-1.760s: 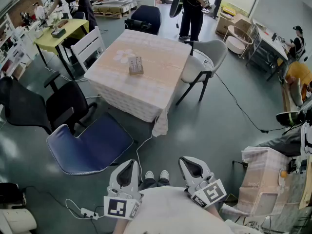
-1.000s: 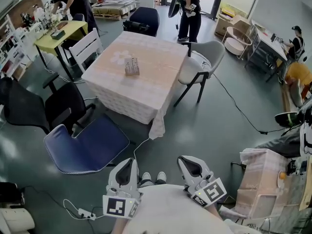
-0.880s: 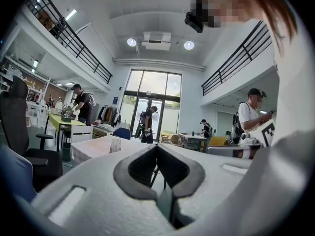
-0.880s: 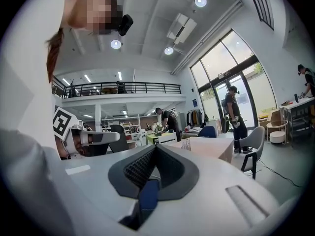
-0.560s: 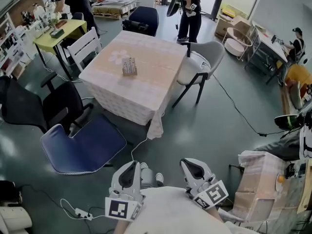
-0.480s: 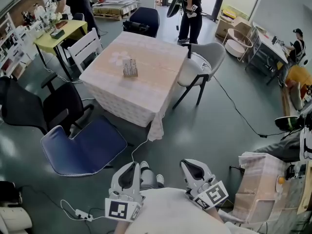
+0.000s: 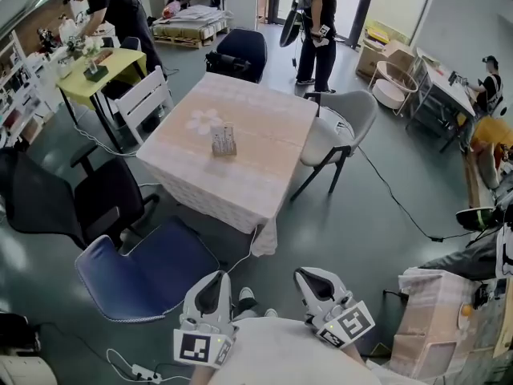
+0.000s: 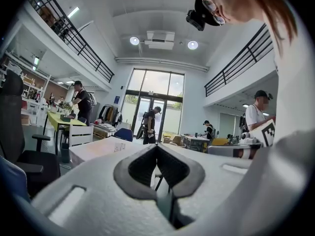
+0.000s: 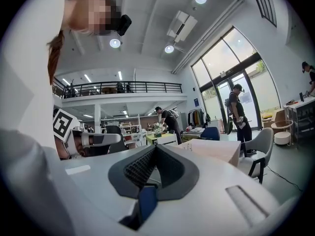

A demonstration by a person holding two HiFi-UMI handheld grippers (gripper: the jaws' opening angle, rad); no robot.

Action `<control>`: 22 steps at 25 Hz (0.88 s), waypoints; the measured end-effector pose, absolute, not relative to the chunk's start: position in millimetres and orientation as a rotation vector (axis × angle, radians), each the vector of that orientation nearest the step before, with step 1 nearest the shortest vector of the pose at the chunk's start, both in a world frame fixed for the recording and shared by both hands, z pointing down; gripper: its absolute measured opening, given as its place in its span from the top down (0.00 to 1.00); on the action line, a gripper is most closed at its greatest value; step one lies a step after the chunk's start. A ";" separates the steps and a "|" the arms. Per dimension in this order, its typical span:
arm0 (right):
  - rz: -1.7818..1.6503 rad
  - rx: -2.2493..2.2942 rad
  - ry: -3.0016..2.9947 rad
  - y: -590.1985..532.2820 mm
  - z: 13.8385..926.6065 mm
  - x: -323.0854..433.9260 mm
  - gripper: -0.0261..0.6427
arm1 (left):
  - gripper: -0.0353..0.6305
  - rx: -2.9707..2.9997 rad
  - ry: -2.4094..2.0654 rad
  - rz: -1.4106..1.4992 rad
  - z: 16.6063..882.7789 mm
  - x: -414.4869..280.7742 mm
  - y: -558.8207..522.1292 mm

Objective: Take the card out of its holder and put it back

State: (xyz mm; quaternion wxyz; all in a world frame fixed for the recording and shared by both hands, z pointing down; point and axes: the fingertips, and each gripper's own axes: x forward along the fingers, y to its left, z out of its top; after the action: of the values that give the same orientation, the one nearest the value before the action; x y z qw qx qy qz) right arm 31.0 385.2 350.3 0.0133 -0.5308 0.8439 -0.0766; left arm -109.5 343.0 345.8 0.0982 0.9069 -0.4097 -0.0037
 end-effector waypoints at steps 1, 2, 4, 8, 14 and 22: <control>-0.235 -1.658 2.625 377.5 348.4 30.5 0.96 | 0.95 2.690 -1.207 -0.012 343.5 -109.8 334.3; -0.235 -1.665 2.621 370.8 347.7 30.4 0.96 | 0.95 2.695 -1.200 -0.013 341.8 -110.0 326.4; -0.244 -1.686 2.614 360.9 349.5 30.8 0.96 | 0.95 2.700 -1.185 -0.016 341.0 -110.4 314.1; -0.265 -1.727 2.598 343.6 356.6 31.5 0.96 | 0.95 2.702 -1.166 -0.019 344.1 -113.8 294.2; -0.267 -1.757 2.567 325.2 361.2 26.7 0.96 | 0.95 2.693 -1.163 0.015 355.6 -126.7 276.7; -0.282 -1.763 2.588 309.0 365.3 23.3 0.96 | 0.95 2.653 -1.187 0.014 363.9 -135.3 264.4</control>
State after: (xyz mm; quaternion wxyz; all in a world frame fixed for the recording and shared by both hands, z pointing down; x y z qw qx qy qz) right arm 23.3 309.0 365.3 -0.0013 -0.5607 0.8231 -0.0897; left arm -135.3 264.4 363.9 0.1171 0.9065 -0.4057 0.0048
